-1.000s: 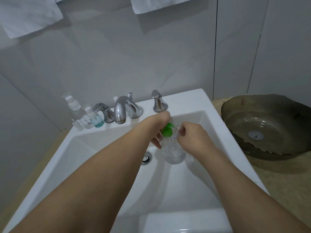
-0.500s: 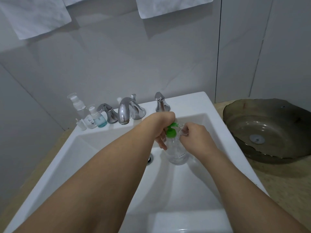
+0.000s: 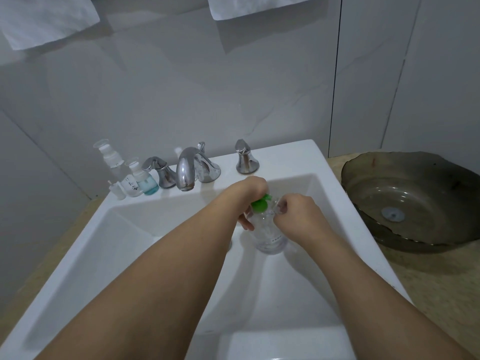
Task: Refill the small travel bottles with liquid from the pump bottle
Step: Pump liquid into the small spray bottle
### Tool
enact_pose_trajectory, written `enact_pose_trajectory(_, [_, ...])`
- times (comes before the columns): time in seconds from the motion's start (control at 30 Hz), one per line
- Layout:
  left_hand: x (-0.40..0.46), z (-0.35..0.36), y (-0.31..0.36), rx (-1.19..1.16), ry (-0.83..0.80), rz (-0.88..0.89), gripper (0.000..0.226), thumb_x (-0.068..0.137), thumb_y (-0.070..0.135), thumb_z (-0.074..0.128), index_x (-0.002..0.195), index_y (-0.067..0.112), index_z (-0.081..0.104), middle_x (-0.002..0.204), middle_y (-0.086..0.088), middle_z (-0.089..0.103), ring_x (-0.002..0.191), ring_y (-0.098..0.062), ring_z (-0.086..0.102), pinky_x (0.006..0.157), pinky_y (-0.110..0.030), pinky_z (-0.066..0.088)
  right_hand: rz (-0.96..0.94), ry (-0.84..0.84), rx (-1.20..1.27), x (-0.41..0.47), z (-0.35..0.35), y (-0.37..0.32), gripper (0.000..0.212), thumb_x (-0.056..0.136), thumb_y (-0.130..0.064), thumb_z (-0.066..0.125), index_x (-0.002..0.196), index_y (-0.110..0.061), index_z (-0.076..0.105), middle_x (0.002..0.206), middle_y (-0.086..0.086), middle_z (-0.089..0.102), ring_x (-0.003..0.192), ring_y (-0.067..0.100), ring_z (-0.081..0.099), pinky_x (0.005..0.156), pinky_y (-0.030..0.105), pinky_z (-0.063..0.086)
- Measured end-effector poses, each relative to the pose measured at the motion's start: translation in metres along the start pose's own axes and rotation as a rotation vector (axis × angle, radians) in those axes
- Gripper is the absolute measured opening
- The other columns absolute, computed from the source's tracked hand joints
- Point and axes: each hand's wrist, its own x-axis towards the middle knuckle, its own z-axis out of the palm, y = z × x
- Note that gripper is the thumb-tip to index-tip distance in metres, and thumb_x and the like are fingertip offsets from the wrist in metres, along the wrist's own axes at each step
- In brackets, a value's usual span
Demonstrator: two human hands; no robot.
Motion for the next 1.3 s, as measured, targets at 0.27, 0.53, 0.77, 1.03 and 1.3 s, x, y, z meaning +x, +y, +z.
enact_pose_trajectory(0.27, [-0.016,-0.015,-0.001,-0.111,-0.027,-0.008,0.036,0.095,0.024,0.039,0.117,-0.001,0.052,0.123,-0.025,0.060,0.105,-0.055,0.062,0.068,-0.065,0.060,-0.039,0.003,-0.022,-0.006,0.000,-0.008,0.022,0.082,-0.022,0.059,0.102,-0.015,0.066,0.099,0.005,0.067,0.093,0.028,0.062,0.078,0.033,0.053])
enact_pose_trajectory(0.53, [-0.020,-0.017,-0.001,-0.094,-0.058,-0.018,0.039,0.097,0.028,0.039,0.118,-0.001,0.055,0.124,-0.026,0.060,0.109,-0.055,0.061,0.069,-0.069,0.058,-0.067,-0.006,-0.026,-0.005,-0.001,-0.008,0.019,0.084,-0.024,0.058,0.100,-0.015,0.063,0.098,0.003,0.066,0.091,0.026,0.061,0.075,0.032,0.051])
enact_pose_trajectory(0.77, [-0.020,-0.003,-0.009,-0.044,0.015,0.027,0.040,0.090,0.008,0.033,0.110,-0.005,0.065,0.120,-0.026,0.062,0.103,-0.051,0.064,0.073,-0.061,0.061,-0.055,-0.069,-0.062,-0.003,0.001,-0.004,0.007,0.084,-0.022,0.057,0.080,-0.017,0.054,0.088,0.002,0.059,0.083,0.026,0.058,0.066,0.030,0.046])
enact_pose_trajectory(1.03, [-0.024,0.002,-0.010,-0.062,0.060,0.019,0.029,0.095,0.004,0.033,0.099,-0.004,0.060,0.122,-0.025,0.057,0.101,-0.048,0.061,0.078,-0.058,0.060,-0.050,-0.087,-0.065,-0.002,0.003,-0.002,0.006,0.082,-0.022,0.058,0.081,-0.016,0.057,0.083,0.001,0.058,0.080,0.026,0.057,0.064,0.027,0.042])
enact_pose_trajectory(1.3, [-0.024,-0.016,-0.004,-0.166,-0.063,-0.019,0.039,0.095,0.020,0.034,0.113,-0.001,0.060,0.117,-0.024,0.065,0.103,-0.051,0.062,0.071,-0.071,0.057,-0.077,-0.028,-0.010,-0.002,0.001,-0.006,0.018,0.081,-0.020,0.058,0.070,-0.025,0.045,0.089,0.001,0.057,0.080,0.024,0.053,0.065,0.026,0.036])
